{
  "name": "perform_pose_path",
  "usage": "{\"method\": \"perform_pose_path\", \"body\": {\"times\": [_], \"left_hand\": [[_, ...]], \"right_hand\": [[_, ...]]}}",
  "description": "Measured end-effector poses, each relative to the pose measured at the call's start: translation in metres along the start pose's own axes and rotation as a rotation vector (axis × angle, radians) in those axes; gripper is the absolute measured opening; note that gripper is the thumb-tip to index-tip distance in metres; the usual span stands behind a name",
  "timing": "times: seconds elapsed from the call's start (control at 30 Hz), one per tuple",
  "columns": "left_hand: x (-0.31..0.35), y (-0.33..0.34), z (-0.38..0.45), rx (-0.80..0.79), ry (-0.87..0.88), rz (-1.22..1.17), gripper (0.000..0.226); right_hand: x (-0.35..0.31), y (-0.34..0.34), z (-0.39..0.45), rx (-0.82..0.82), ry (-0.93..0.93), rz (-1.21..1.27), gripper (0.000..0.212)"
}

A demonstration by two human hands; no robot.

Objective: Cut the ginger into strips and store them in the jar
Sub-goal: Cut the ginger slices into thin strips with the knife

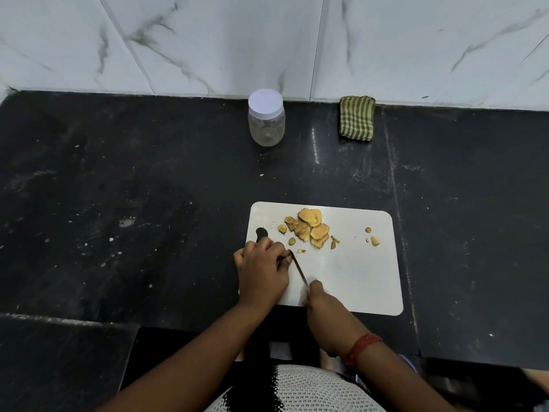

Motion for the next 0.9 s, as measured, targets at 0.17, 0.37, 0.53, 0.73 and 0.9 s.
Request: {"method": "perform_pose_path", "body": {"times": [0.17,0.37,0.53,0.73,0.9], "left_hand": [[0.000,0.001,-0.001,-0.009,-0.009,0.016,0.005],[0.001,0.000,-0.002,0.014,0.027,0.025,0.003],[0.002,0.001,-0.003,0.013,0.019,0.023,0.003],[0.002,0.001,-0.005,0.024,0.030,0.021,0.003],[0.004,-0.005,-0.008,0.055,0.079,0.050,0.002]], "right_hand": [[0.001,0.002,-0.003,0.008,0.011,-0.011,0.036],[-0.003,0.001,0.005,0.005,0.022,0.050,0.027],[0.007,0.011,-0.009,-0.031,0.059,0.053,0.030],[0.012,0.007,-0.009,-0.013,0.046,0.085,0.041],[0.023,0.013,-0.022,-0.084,0.008,0.171,0.037]]}}
Point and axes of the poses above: each hand's wrist, its own z-axis towards the middle knuckle, its own y-axis out of the palm, x = y × z, the point moved 7 cm from there along z, towards the middle knuckle, and after that the axes turned 8 degrees about -x, right-handed, at the moved point
